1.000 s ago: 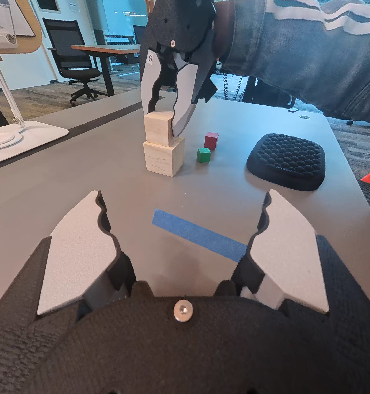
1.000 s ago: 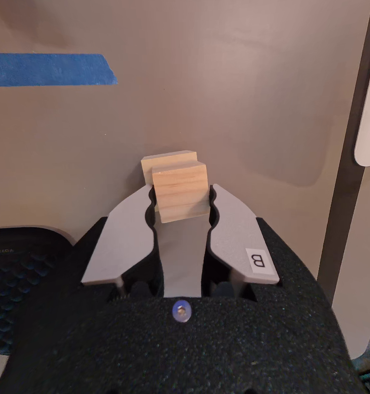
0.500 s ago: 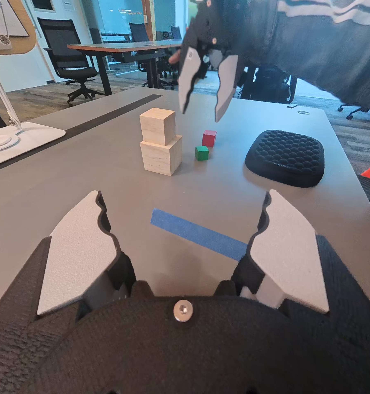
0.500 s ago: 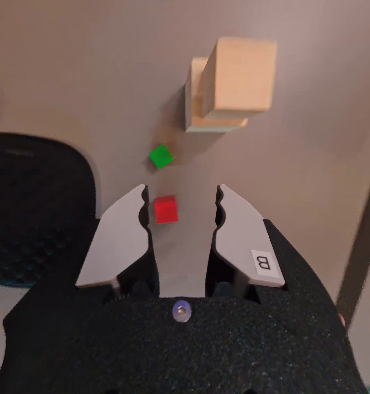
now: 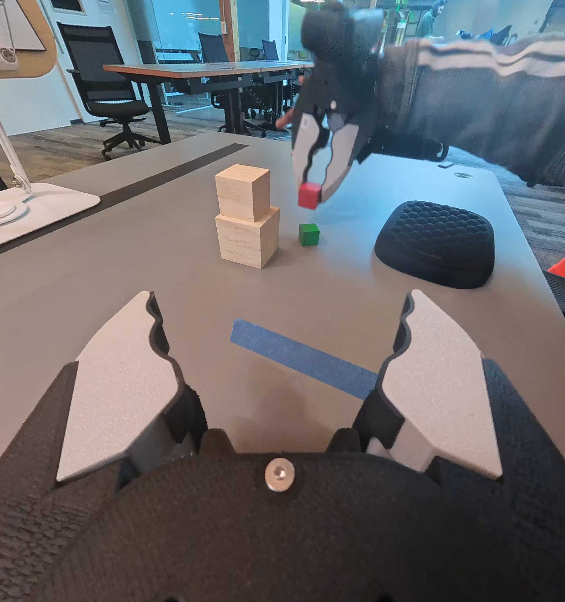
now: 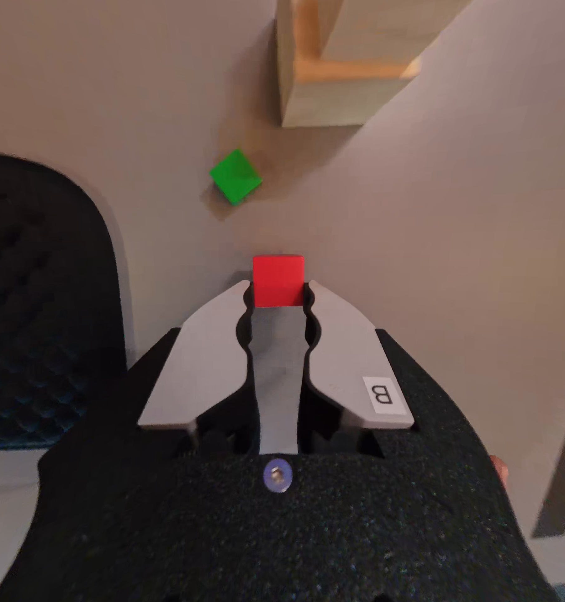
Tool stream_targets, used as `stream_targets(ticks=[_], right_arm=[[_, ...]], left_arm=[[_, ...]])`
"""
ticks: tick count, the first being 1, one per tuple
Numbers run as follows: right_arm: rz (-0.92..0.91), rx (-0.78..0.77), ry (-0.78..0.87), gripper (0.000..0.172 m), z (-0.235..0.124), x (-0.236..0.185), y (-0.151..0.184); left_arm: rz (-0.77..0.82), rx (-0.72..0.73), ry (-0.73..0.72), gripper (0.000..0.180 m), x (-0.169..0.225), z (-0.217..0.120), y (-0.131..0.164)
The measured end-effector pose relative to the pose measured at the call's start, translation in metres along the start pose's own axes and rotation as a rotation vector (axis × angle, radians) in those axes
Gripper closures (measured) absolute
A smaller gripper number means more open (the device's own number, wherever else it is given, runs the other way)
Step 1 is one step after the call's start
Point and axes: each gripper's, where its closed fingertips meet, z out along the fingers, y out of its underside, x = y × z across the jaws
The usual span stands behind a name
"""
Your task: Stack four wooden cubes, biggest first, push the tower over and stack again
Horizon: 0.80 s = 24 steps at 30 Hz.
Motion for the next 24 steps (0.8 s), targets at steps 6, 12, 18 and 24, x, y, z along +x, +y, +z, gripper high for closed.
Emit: stream_targets(ticks=[6, 12, 18, 24], right_arm=[[-0.004, 0.055, 0.055, 0.144, -0.046, 0.019, -0.077], [-0.028, -0.002, 0.05, 0.143, -0.046, 0.031, -0.117], [-0.04, -0.027, 0.02, 0.143, -0.033, 0.035, -0.122], [-0.04, -0.019, 0.017, 0.143, -0.029, 0.038, -0.122]], left_arm=[[0.011, -0.004, 0.002, 0.045, 0.001, 0.0, 0.001], [0.02, -0.005, 0.004, 0.045, 0.002, 0.0, 0.001], [0.024, -0.005, 0.006, 0.045, 0.003, 0.0, 0.001], [0.027, -0.008, 0.009, 0.045, 0.004, 0.0, 0.001]])
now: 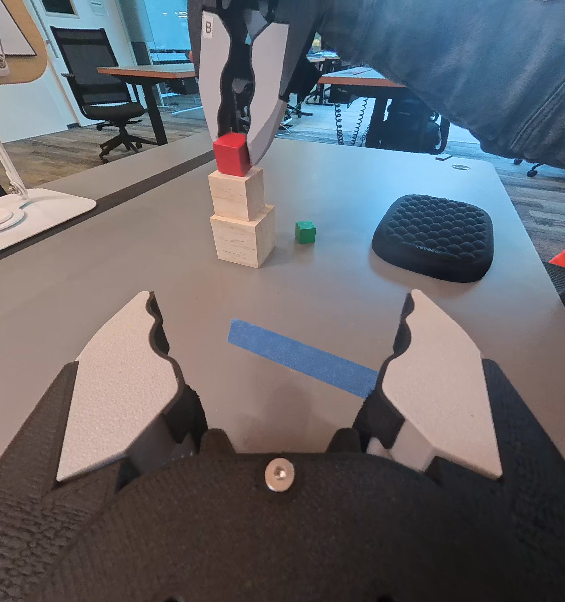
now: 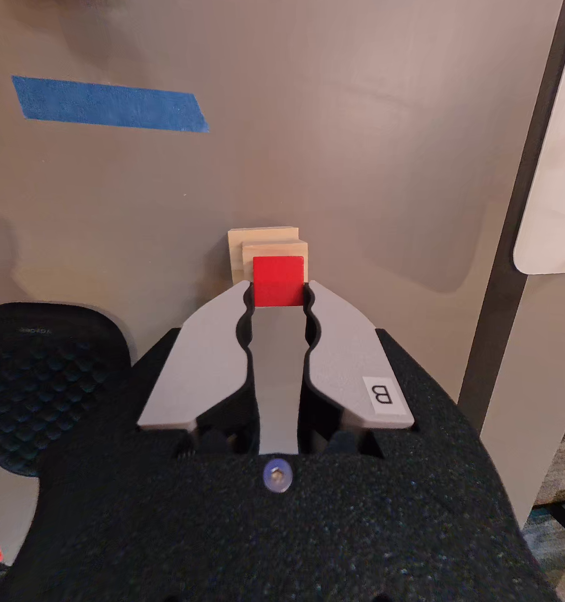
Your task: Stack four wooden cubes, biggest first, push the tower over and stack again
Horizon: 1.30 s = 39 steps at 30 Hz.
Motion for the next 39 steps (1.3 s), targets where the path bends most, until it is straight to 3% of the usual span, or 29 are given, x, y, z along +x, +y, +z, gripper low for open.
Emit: stream_targets(ticks=[7, 13, 19, 22, 26, 30, 33, 36, 39], right_arm=[[0.011, 0.011, 0.004, 0.143, 0.003, 0.002, 0.002], [0.042, 0.071, 0.029, 0.126, -0.009, -0.002, 0.003], [0.134, 0.153, 0.096, 0.125, -0.015, -0.026, 0.037], [0.308, 0.153, 0.087, 0.126, 0.007, -0.042, 0.056], [0.614, 0.196, 0.191, 0.127, 0.03, -0.047, 0.067], [0.751, 0.222, 0.211, 0.126, 0.047, -0.059, 0.066], [0.762, 0.145, 0.238, 0.128, 0.06, -0.063, 0.073], [0.717, 0.137, 0.222, 0.15, 0.067, -0.066, 0.072], [0.628, 0.153, 0.193, 0.15, 0.057, -0.064, 0.068]], left_arm=[[-0.003, 0.001, 0.0, 0.045, 0.0, 0.0, 0.0], [-0.004, 0.002, 0.001, 0.045, 0.0, 0.0, 0.0], [0.002, -0.002, 0.003, 0.045, 0.0, 0.0, 0.0], [0.01, -0.006, 0.005, 0.045, 0.002, 0.0, 0.001], [0.0, -0.003, 0.003, 0.045, 0.0, 0.0, 0.001], [0.008, -0.005, 0.005, 0.045, 0.001, 0.0, 0.001], [0.018, -0.009, 0.007, 0.045, 0.003, 0.001, 0.001], [0.023, -0.013, 0.007, 0.045, 0.003, 0.001, 0.002], [0.021, -0.013, 0.007, 0.045, 0.003, 0.001, 0.002]])
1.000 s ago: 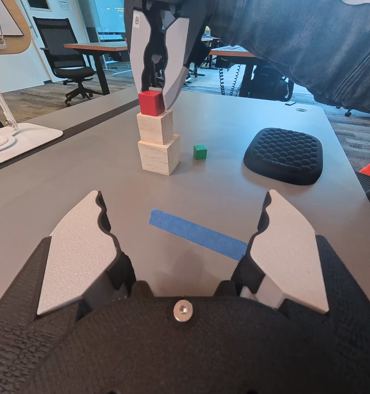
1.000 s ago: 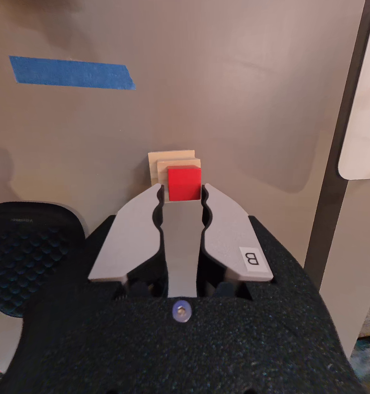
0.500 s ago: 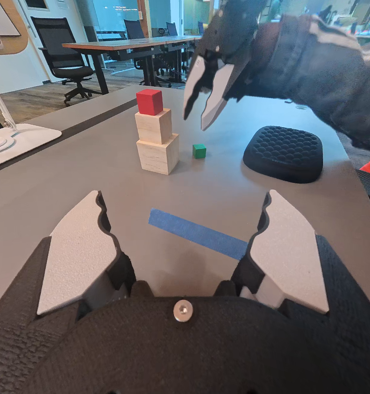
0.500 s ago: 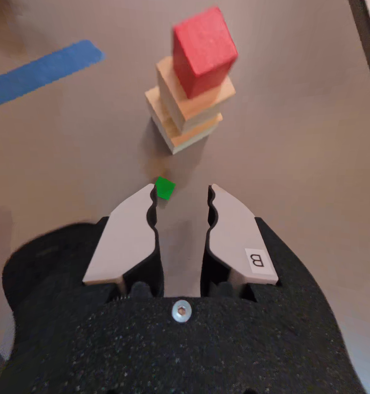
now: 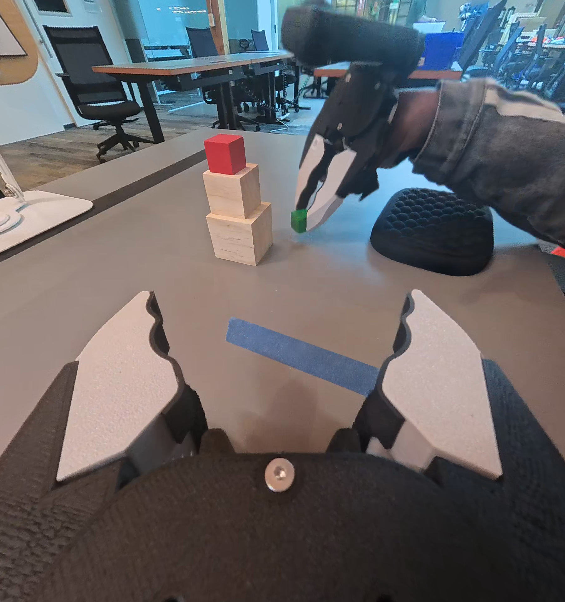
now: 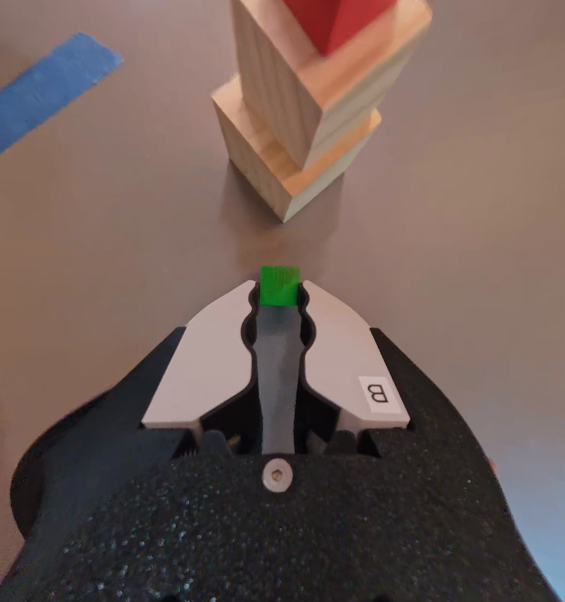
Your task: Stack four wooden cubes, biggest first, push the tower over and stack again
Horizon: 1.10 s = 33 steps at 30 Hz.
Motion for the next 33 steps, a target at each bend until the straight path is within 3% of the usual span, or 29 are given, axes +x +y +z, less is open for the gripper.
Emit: stream_targets(ticks=[7, 10, 18, 33], right_arm=[[-0.466, 0.167, -0.142, 0.15, -0.074, 0.002, -0.074], [-0.57, 0.153, -0.189, 0.15, -0.082, 0.008, -0.099], [-0.586, 0.061, -0.268, 0.15, -0.057, 0.018, -0.114], [-0.59, 0.036, -0.283, 0.148, -0.051, 0.019, -0.115]], left_arm=[[0.008, -0.003, 0.01, 0.045, 0.002, 0.0, 0.0], [0.008, 0.0, 0.017, 0.045, 0.003, 0.0, 0.0], [0.006, 0.003, 0.022, 0.045, 0.003, 0.0, -0.001], [0.005, 0.002, 0.022, 0.045, 0.003, 0.0, -0.001]])
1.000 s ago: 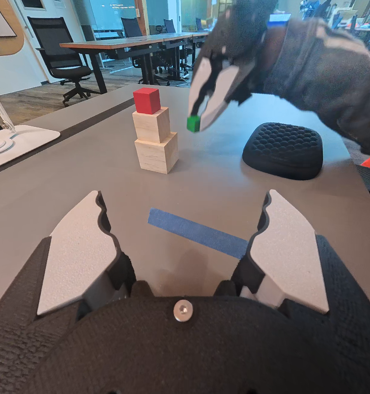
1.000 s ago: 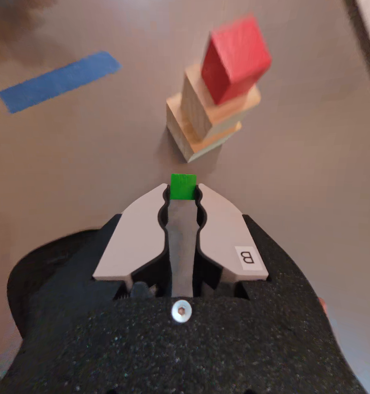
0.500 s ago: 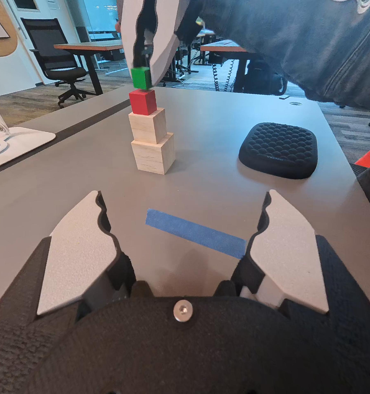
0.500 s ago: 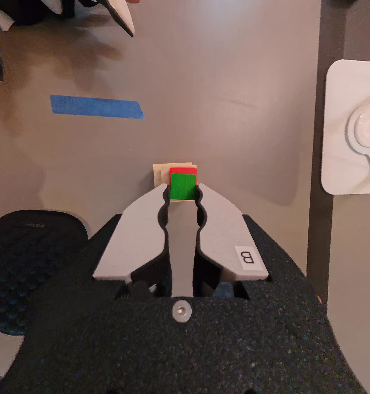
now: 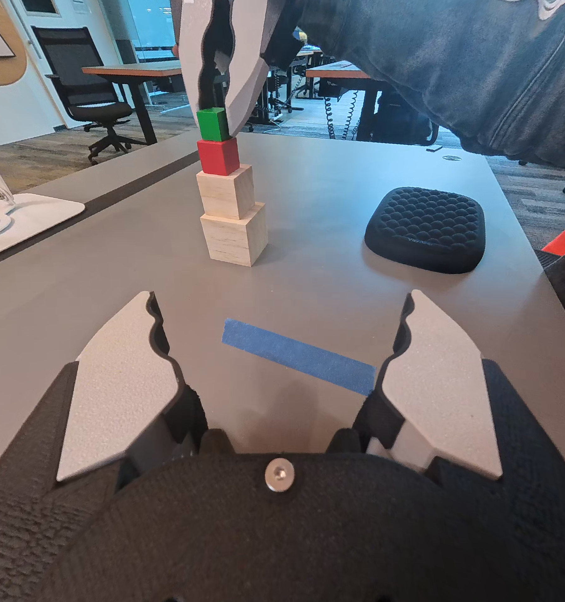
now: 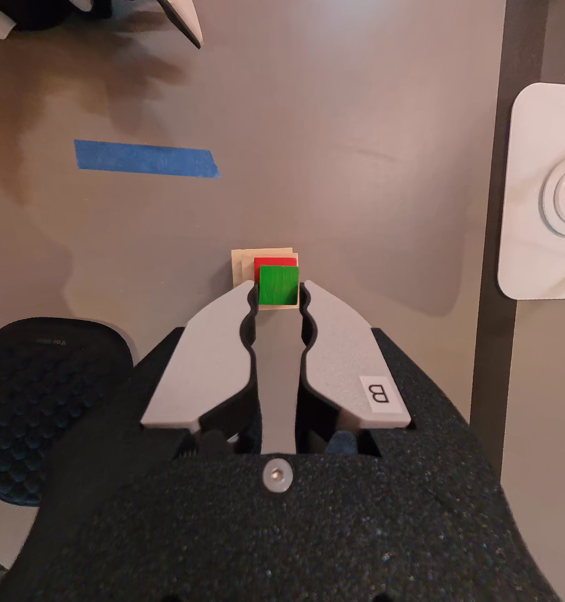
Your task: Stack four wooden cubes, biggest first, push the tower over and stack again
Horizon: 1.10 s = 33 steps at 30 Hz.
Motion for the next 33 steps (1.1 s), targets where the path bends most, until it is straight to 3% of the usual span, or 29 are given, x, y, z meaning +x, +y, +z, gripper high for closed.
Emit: stream_targets(ticks=[6, 11, 20, 26, 28, 31, 33], right_arm=[[-0.002, 0.013, -0.002, 0.141, 0.001, -0.001, -0.004], [0.0, 0.02, 0.002, 0.15, 0.002, -0.001, -0.005], [-0.002, 0.021, 0.008, 0.149, 0.003, 0.0, -0.007], [0.014, 0.058, 0.05, 0.136, -0.009, 0.003, -0.012], [0.027, 0.061, 0.118, 0.142, -0.018, 0.008, -0.011], [0.03, 0.106, 0.228, 0.171, -0.031, 0.006, -0.013], [-0.003, 0.134, 0.277, 0.172, -0.036, 0.0, -0.014]], left_arm=[[0.001, -0.001, 0.001, 0.045, 0.0, 0.0, 0.0], [0.001, -0.001, 0.001, 0.045, 0.0, 0.0, 0.0], [0.002, -0.001, 0.002, 0.045, 0.0, 0.0, 0.0], [0.003, -0.002, 0.003, 0.045, 0.001, 0.0, 0.0], [0.003, -0.001, 0.003, 0.045, 0.001, 0.0, 0.0], [0.004, -0.002, 0.004, 0.045, 0.001, 0.0, 0.0], [0.007, -0.005, 0.005, 0.045, 0.001, 0.0, 0.001]])
